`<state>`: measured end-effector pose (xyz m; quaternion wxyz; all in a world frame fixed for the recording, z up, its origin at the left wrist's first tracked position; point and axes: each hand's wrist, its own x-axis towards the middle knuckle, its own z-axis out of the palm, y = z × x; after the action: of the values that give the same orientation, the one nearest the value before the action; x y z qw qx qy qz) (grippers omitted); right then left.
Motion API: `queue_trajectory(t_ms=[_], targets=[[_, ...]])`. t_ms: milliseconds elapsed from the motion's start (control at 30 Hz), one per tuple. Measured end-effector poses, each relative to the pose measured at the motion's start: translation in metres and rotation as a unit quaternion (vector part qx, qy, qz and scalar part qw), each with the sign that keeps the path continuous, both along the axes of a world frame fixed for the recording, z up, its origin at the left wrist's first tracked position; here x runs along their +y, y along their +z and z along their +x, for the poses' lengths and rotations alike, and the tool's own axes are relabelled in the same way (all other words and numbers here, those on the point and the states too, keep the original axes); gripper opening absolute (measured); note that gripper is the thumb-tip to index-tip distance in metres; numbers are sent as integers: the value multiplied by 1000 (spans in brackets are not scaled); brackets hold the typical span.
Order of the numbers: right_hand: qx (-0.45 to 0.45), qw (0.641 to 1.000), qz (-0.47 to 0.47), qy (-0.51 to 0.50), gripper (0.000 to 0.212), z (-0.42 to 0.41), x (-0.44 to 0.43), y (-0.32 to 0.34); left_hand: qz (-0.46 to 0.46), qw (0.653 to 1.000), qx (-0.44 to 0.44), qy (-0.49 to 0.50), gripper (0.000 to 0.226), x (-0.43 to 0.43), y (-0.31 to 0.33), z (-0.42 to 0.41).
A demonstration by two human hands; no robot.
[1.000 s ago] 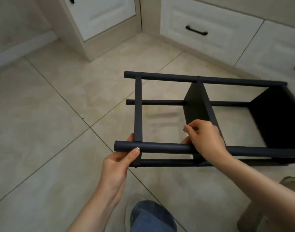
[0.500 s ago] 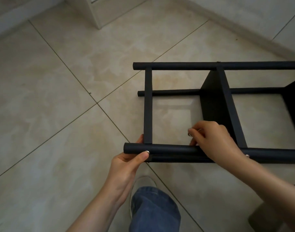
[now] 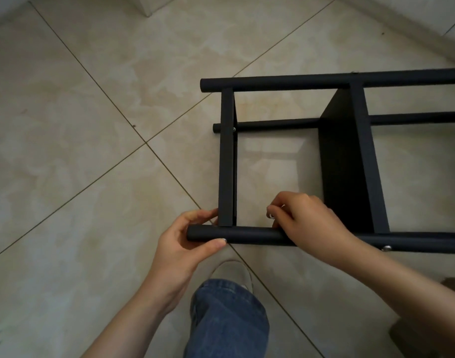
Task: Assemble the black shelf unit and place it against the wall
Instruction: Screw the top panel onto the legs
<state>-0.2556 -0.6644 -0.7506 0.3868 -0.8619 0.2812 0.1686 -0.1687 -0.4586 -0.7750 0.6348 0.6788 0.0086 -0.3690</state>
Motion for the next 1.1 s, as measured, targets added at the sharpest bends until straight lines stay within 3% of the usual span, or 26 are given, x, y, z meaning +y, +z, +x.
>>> queue_trajectory(t_ms=[233,400,467,600,667,700,767,900,1100], targets=[[3,994,82,-74,14,7,-9,-7,52,978,-121,-161,79,2,9,20],[12,993,95,-75,16,6,-12,-7,81,928,-186,-312,94,-3,18,44],[10,995,80,-59,16,4,-12,-8,108,871,-298,-376,97,-5,19,53],[6,999,40,-20,16,-2,-12,-8,136,714,-500,-471,95,-16,18,71],[10,1000,23,1,16,-2,-11,-8,144,646,-557,-502,94,-22,16,81],[11,1000,23,6,16,-2,-12,-7,142,629,-566,-513,93,-24,14,85],[14,999,40,10,14,-2,-13,-6,122,633,-559,-522,89,-25,9,89],[34,994,100,9,13,4,-16,-8,72,687,-516,-507,83,-25,2,87],[41,976,212,2,13,32,-22,-12,51,714,-497,-490,80,-25,-2,86]])
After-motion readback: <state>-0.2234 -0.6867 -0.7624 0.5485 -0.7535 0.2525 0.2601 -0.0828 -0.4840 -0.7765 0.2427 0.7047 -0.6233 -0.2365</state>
